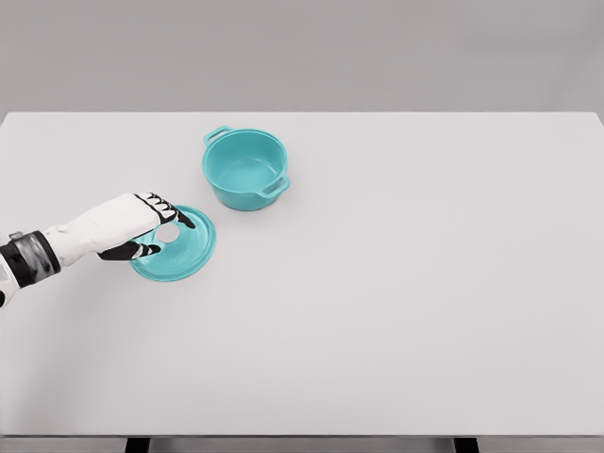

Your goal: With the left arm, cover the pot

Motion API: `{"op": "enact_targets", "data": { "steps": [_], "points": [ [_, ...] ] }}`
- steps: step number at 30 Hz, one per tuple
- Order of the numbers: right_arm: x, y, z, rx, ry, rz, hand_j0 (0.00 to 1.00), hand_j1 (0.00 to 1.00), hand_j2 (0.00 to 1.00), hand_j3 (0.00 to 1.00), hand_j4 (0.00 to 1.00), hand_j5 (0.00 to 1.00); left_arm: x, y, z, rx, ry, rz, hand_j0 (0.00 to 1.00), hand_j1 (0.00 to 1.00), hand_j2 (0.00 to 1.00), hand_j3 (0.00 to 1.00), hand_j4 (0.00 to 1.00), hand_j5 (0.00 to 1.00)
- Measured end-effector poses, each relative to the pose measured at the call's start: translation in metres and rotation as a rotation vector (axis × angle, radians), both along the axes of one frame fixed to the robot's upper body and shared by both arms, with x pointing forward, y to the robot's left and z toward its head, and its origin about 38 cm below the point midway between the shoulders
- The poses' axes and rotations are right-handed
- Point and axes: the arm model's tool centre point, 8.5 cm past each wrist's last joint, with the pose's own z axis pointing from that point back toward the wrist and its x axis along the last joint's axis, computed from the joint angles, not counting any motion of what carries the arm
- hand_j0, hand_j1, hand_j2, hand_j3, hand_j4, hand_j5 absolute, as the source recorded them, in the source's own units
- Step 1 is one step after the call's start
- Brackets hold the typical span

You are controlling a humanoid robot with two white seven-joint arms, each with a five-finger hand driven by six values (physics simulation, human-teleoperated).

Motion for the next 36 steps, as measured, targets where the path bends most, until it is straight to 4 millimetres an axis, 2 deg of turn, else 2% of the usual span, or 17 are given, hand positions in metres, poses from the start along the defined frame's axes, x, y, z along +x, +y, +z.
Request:
{"op": "enact_targets", "data": {
  "steps": [7,16,33,36],
  "points": [
    [0.000,0.000,0.000,0.000,0.001,0.000,1.00,1.00,1.00,1.00,1.00,1.00,0.004,-0.002,-0.007,0.005,0.021,-0.001,0.72,0.72,0.72,0.72,0.72,0.72],
    [0.000,0.000,0.000,0.000,0.000,0.000,1.00,1.00,1.00,1.00,1.00,1.00,0.003,-0.002,-0.008,0.004,0.026,-0.001,0.60,0.60,0.60,0.60,0.60,0.60],
    [0.000,0.000,0.000,0.000,0.000,0.000,1.00,1.00,1.00,1.00,1.00,1.00,0.003,-0.001,-0.005,-0.006,0.020,-0.001,0.54,0.54,0.54,0.54,0.54,0.54],
    [0.000,0.000,0.000,0.000,0.001,0.000,1.00,1.00,1.00,1.00,1.00,1.00,0.003,-0.001,-0.003,-0.013,0.018,-0.002,0.51,0.51,0.51,0.51,0.51,0.51]
  ]
}}
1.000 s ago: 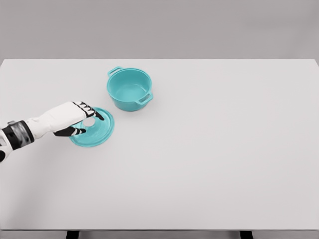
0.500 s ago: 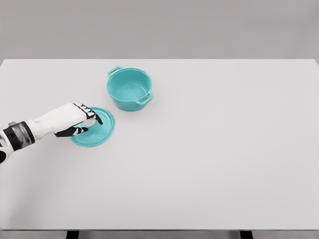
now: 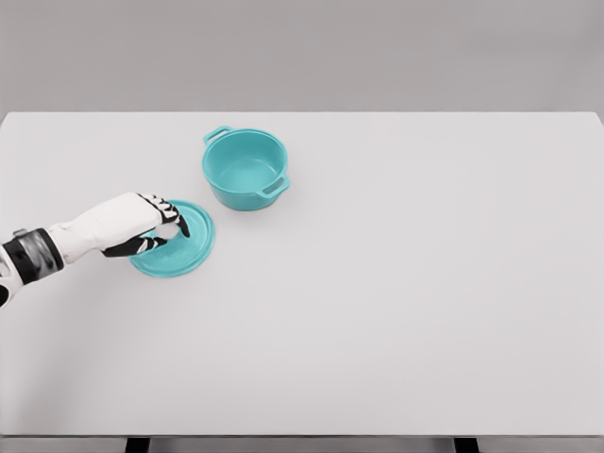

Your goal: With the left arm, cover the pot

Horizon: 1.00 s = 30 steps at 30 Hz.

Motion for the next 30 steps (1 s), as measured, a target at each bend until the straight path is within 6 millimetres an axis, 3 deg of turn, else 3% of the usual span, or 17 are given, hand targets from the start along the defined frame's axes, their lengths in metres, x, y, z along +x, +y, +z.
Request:
{"op": "enact_targets", "data": {
  "steps": [9,19,30],
  "points": [
    [0.000,0.000,0.000,0.000,0.000,0.000,1.00,1.00,1.00,1.00,1.00,1.00,0.001,-0.003,0.015,-0.012,-0.033,-0.016,0.49,0.49,0.49,0.49,0.49,0.49],
    [0.000,0.000,0.000,0.000,0.000,0.000,1.00,1.00,1.00,1.00,1.00,1.00,-0.001,0.012,0.040,0.009,-0.067,-0.023,0.49,0.49,0.49,0.49,0.49,0.49],
    [0.000,0.000,0.000,0.000,0.000,0.000,1.00,1.00,1.00,1.00,1.00,1.00,0.010,0.013,0.069,0.016,-0.132,-0.029,0.48,0.48,0.48,0.48,0.48,0.48]
  ]
}}
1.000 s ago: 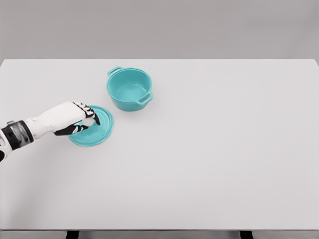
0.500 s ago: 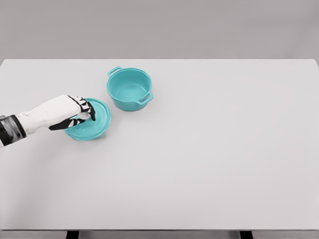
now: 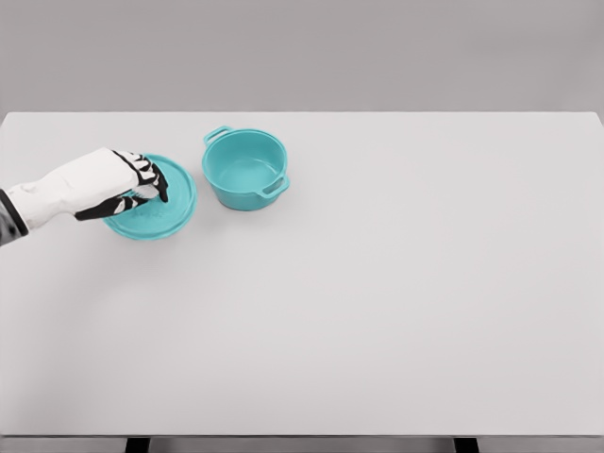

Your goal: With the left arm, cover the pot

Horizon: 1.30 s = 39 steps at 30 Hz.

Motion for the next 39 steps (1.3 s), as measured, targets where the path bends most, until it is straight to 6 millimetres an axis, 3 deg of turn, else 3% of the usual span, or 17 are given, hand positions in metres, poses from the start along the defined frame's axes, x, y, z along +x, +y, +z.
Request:
{"op": "enact_targets", "data": {
  "steps": [17,39],
  "points": [
    [0.000,0.000,0.000,0.000,0.000,0.000,1.00,1.00,1.00,1.00,1.00,1.00,0.011,-0.007,0.023,-0.034,-0.050,-0.013,0.48,0.48,0.48,0.48,0.48,0.48],
    [0.000,0.000,0.000,0.000,0.000,0.000,1.00,1.00,1.00,1.00,1.00,1.00,0.029,-0.053,0.014,-0.141,-0.058,-0.053,0.47,0.47,0.47,0.47,0.47,0.47]
  ]
}}
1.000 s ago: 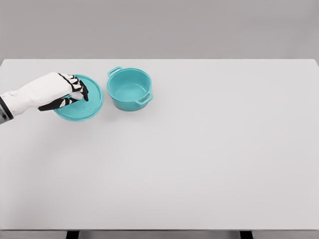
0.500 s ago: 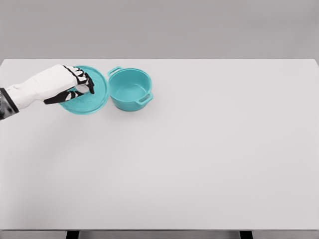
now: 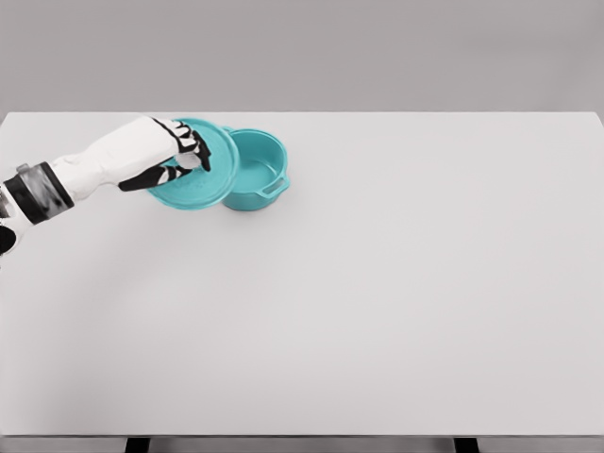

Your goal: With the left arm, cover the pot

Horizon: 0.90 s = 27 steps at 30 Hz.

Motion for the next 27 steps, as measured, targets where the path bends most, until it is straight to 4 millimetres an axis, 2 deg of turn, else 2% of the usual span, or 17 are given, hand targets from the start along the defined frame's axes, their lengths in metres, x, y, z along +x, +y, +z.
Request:
{"op": "enact_targets", "data": {
  "steps": [8,10,14,18,25,27],
  "points": [
    [0.000,0.000,0.000,0.000,0.000,0.000,1.00,1.00,1.00,1.00,1.00,1.00,0.017,-0.016,-0.005,-0.036,0.012,0.010,0.47,0.47,0.47,0.47,0.47,0.47],
    [0.000,0.000,0.000,0.000,-0.001,0.000,1.00,1.00,1.00,1.00,1.00,1.00,0.027,-0.022,0.003,-0.039,-0.002,0.008,0.47,0.47,0.47,0.47,0.47,0.47],
    [0.000,0.000,0.000,0.000,-0.001,0.000,1.00,1.00,1.00,1.00,1.00,1.00,0.034,-0.029,-0.014,-0.035,0.048,0.011,0.47,0.47,0.47,0.47,0.47,0.47],
    [0.000,0.000,0.000,0.000,-0.001,0.000,1.00,1.00,1.00,1.00,1.00,1.00,0.037,-0.036,-0.021,-0.041,0.067,0.006,0.47,0.47,0.47,0.47,0.47,0.47],
    [0.000,0.000,0.000,0.000,0.000,0.000,1.00,1.00,1.00,1.00,1.00,1.00,0.045,-0.048,-0.018,-0.052,0.069,-0.002,0.47,0.47,0.47,0.47,0.47,0.47],
    [0.000,0.000,0.000,0.000,0.000,0.000,1.00,1.00,1.00,1.00,1.00,1.00,0.052,-0.050,-0.010,-0.054,0.057,0.001,0.47,0.47,0.47,0.47,0.47,0.47]
  ]
}}
